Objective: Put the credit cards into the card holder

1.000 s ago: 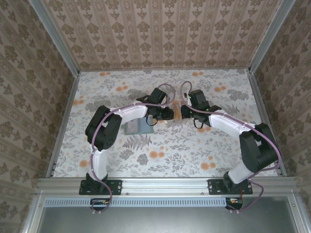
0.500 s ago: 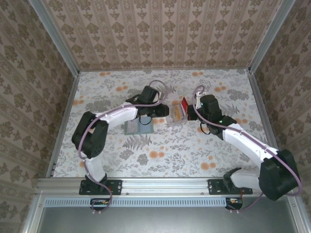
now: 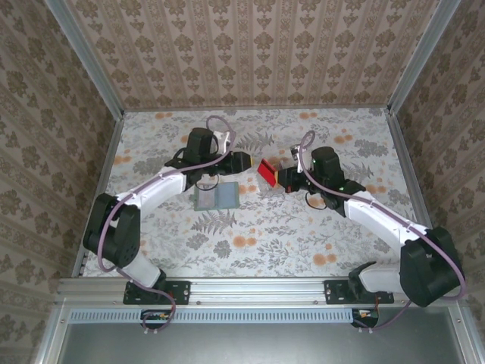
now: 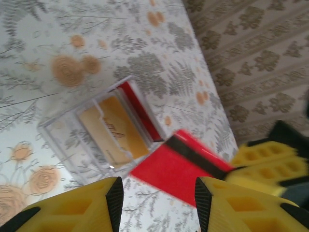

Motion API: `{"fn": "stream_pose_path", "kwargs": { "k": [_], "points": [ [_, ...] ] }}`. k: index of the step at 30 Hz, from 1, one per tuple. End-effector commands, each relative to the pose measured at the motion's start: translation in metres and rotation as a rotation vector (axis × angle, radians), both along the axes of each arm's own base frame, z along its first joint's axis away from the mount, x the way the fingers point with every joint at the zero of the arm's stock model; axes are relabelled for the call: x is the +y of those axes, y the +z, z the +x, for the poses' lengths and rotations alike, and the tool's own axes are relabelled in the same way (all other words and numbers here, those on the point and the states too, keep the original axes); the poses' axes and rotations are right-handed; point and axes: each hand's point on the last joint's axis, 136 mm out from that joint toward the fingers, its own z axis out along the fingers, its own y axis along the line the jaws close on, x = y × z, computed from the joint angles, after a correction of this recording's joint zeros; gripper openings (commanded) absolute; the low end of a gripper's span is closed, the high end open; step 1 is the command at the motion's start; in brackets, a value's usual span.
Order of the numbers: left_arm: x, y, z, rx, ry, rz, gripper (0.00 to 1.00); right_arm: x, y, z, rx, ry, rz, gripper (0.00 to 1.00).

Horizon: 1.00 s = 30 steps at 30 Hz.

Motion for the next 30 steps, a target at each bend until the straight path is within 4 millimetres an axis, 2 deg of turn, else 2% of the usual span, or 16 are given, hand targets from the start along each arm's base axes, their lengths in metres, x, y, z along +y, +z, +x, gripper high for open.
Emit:
{"fn": "stream_pose_path", "kwargs": {
  "k": [1, 7, 11, 14, 16, 26, 30],
  "points": [
    [0.0, 0.018, -0.017, -0.055, -0.089, -0.041, 0.46, 0.019, 0.02, -0.005, 0.002, 0.109, 0.1, 0.07],
    [0.006, 0.011, -0.021, -0.051, -0.127, -0.036, 0.46, 0.028, 0.022, -0.01, 0.028, 0.168, 0.13, 0.07],
    [0.012, 0.003, -0.026, -0.079, -0.164, 0.079, 0.46, 0.036, 0.021, -0.015, 0.067, 0.229, 0.154, 0.07],
    [0.025, -0.005, -0.022, -0.118, -0.137, 0.186, 0.46, 0.043, 0.012, -0.015, 0.105, 0.261, 0.158, 0.07],
    [0.027, -0.007, -0.024, -0.129, -0.15, 0.202, 0.46, 0.046, 0.011, -0.017, 0.116, 0.28, 0.165, 0.07],
    [0.02, -0.003, -0.029, -0.113, -0.206, 0.105, 0.46, 0.057, 0.016, -0.025, 0.14, 0.352, 0.217, 0.07],
    [0.017, 0.008, -0.038, -0.105, -0.25, 0.017, 0.45, 0.056, 0.015, -0.023, 0.137, 0.343, 0.212, 0.07]
  ]
}}
